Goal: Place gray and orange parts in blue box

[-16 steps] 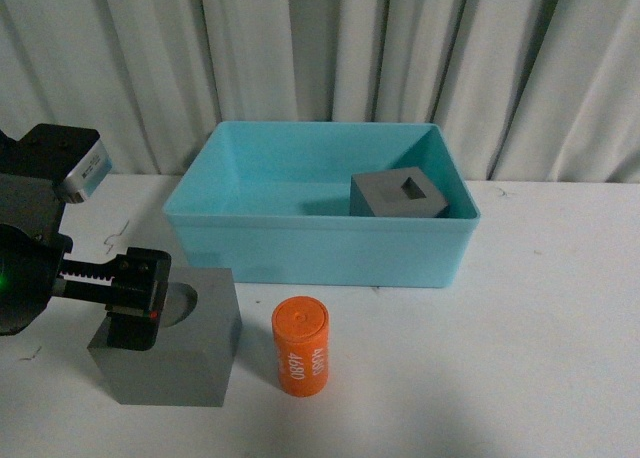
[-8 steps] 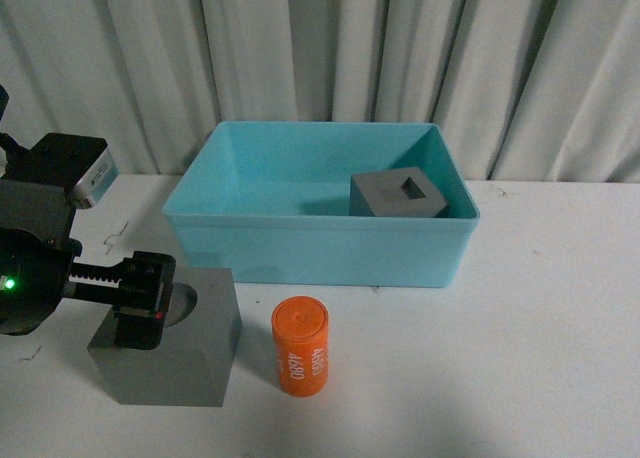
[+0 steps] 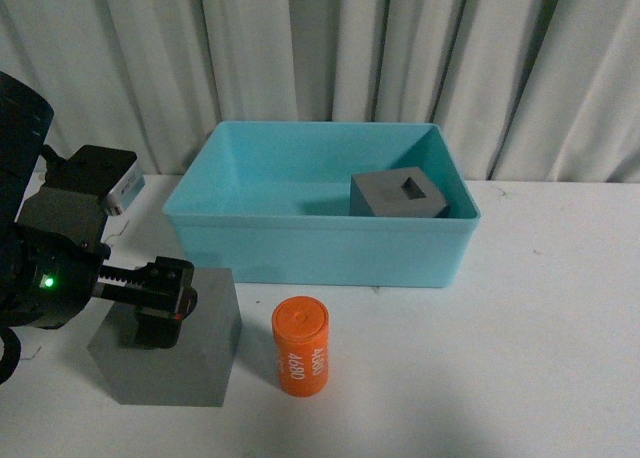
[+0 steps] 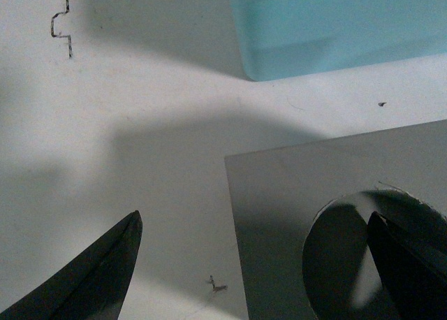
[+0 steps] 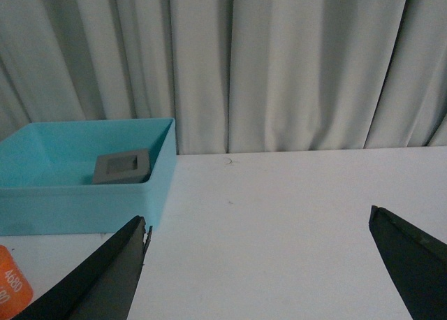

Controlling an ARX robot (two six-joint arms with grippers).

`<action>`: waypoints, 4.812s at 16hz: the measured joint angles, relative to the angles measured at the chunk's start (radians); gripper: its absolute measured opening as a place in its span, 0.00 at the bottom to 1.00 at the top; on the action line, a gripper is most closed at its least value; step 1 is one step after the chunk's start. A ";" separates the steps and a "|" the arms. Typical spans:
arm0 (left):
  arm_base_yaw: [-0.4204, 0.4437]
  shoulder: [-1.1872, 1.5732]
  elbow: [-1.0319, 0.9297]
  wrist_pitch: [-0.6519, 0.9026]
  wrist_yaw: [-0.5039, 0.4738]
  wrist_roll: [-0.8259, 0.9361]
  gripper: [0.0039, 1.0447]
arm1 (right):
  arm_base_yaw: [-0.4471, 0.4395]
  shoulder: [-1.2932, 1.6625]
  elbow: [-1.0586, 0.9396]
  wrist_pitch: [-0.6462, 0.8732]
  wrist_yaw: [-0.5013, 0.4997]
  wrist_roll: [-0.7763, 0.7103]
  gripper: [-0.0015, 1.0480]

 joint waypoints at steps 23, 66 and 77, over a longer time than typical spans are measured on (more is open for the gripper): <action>-0.068 0.019 0.591 -0.219 -0.013 -0.059 0.19 | 0.000 0.000 0.000 0.000 0.000 0.000 0.94; 0.190 -1.592 -0.712 -0.029 0.103 -0.044 0.01 | 0.000 0.000 0.000 0.000 -0.002 0.000 0.94; 0.186 -1.794 -0.750 -0.201 0.104 -0.043 0.04 | 0.000 0.000 0.000 0.000 -0.002 0.000 0.94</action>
